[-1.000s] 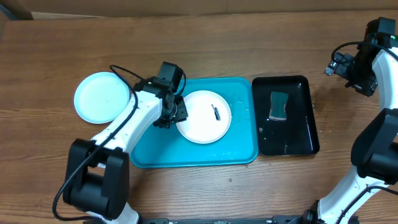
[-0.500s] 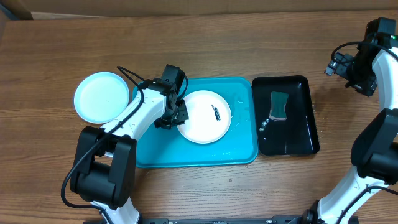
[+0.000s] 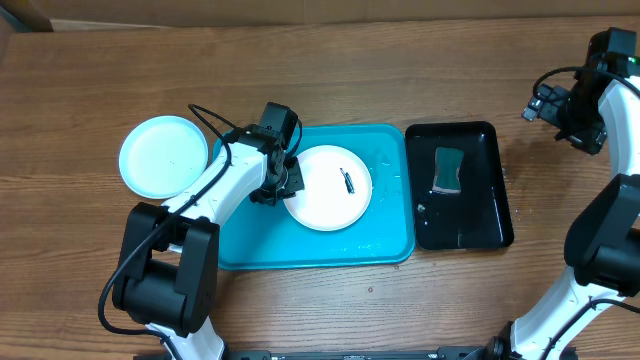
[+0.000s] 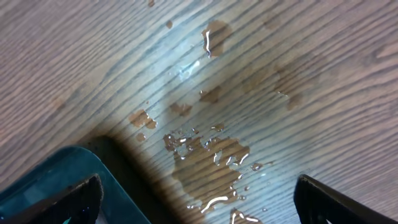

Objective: Clean dirty plates on tray and stack at the side
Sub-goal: 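Lower the right gripper into the black tray and grasp the green sponge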

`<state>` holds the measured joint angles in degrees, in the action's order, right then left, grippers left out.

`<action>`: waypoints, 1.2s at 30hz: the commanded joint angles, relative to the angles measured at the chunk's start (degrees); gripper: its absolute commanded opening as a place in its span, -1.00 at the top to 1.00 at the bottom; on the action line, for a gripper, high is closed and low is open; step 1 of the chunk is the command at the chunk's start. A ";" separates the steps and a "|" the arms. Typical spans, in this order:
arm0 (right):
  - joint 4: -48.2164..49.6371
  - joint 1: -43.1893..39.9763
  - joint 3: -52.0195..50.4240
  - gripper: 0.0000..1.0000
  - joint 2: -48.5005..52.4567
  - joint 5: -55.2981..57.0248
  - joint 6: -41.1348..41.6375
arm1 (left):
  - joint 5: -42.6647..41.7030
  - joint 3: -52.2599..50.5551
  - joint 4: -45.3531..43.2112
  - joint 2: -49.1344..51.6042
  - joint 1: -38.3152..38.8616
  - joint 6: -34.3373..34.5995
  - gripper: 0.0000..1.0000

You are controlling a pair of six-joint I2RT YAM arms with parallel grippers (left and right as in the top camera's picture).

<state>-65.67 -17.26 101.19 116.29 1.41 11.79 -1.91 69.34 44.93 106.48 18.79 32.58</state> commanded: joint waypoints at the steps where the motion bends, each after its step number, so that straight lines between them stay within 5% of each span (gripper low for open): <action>1: 1.29 -0.02 0.72 -1.00 -1.20 0.00 0.24 | -0.59 -0.31 0.07 1.22 0.44 -0.94 0.63; 8: 6.47 -0.02 0.72 -1.00 -1.20 -9.46 0.28 | -0.68 -0.31 0.04 2.29 0.42 -1.36 0.65; 19: -7.69 0.85 0.74 -0.98 -1.22 -27.67 -9.09 | -1.07 -0.31 -0.37 2.29 0.42 -1.36 0.68; 28: -16.13 9.75 0.00 -0.64 -1.20 -20.13 -10.38 | -1.09 -0.31 -0.76 2.29 0.44 -1.36 0.67; 36: -8.81 20.63 -8.02 -0.61 -1.20 -3.50 -4.52 | -1.07 -0.31 -0.42 2.29 0.44 -1.79 0.67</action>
<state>-76.53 1.37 96.47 116.29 -10.61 4.29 -2.35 69.34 44.51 107.92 18.79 32.36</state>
